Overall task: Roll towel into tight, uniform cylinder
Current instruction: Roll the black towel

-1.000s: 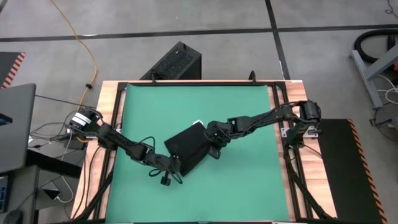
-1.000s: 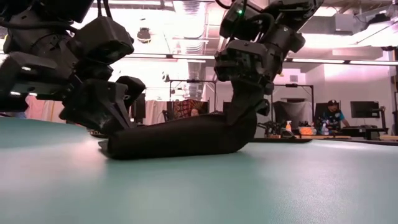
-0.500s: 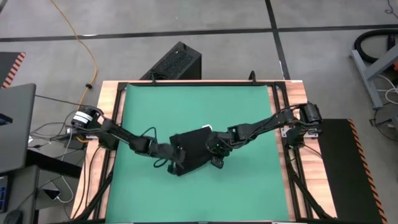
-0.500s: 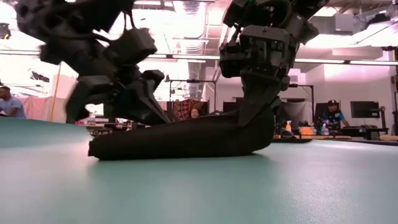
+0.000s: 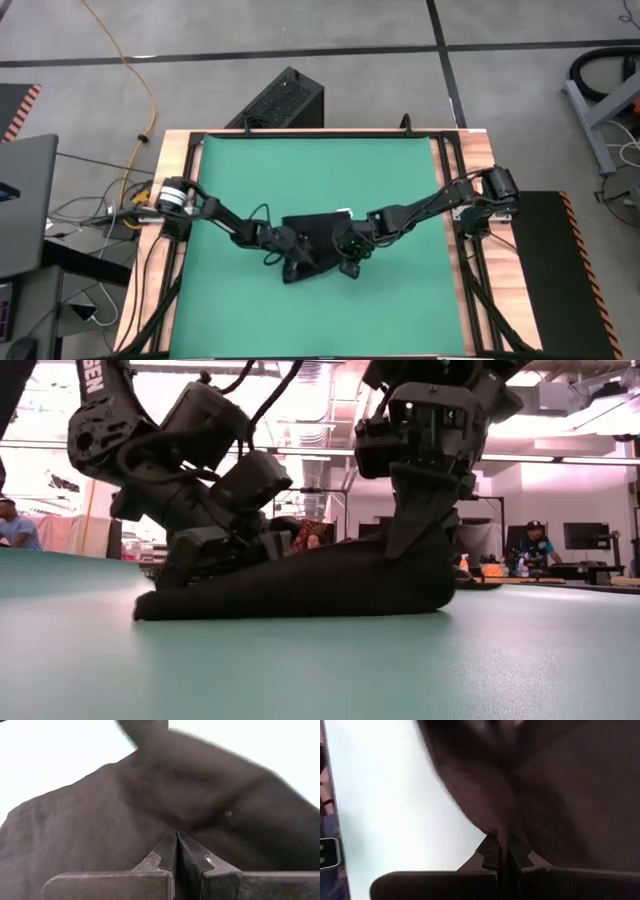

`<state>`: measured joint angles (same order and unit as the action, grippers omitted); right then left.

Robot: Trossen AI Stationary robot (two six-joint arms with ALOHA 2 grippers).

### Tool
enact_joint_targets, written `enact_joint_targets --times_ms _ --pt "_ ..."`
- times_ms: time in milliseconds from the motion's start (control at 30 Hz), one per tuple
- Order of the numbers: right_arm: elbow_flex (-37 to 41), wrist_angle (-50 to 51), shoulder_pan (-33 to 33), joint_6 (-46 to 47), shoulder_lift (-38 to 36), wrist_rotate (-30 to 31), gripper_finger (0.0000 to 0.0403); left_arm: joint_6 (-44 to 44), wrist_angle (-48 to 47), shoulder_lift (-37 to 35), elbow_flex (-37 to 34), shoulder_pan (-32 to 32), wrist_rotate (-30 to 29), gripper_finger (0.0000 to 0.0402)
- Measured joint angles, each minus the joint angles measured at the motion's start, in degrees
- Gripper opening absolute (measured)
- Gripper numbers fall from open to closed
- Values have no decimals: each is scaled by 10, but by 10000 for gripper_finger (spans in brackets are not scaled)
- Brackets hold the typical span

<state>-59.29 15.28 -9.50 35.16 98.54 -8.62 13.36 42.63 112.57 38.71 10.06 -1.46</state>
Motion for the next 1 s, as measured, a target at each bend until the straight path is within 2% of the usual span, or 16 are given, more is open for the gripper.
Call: enact_joint_targets --times_ms 367,600,767,1000 --pt "22 26 67 -23 0 -5 17 -40 -4 7 0 22 -3 0" --pt "27 -3 74 -39 33 -16 17 -38 -4 8 -1 22 -7 0" --pt "26 -19 67 -41 46 -25 17 -15 -25 -3 -1 25 -60 0" --pt "27 -18 46 -43 29 -18 17 34 -113 -75 -3 23 -122 0"
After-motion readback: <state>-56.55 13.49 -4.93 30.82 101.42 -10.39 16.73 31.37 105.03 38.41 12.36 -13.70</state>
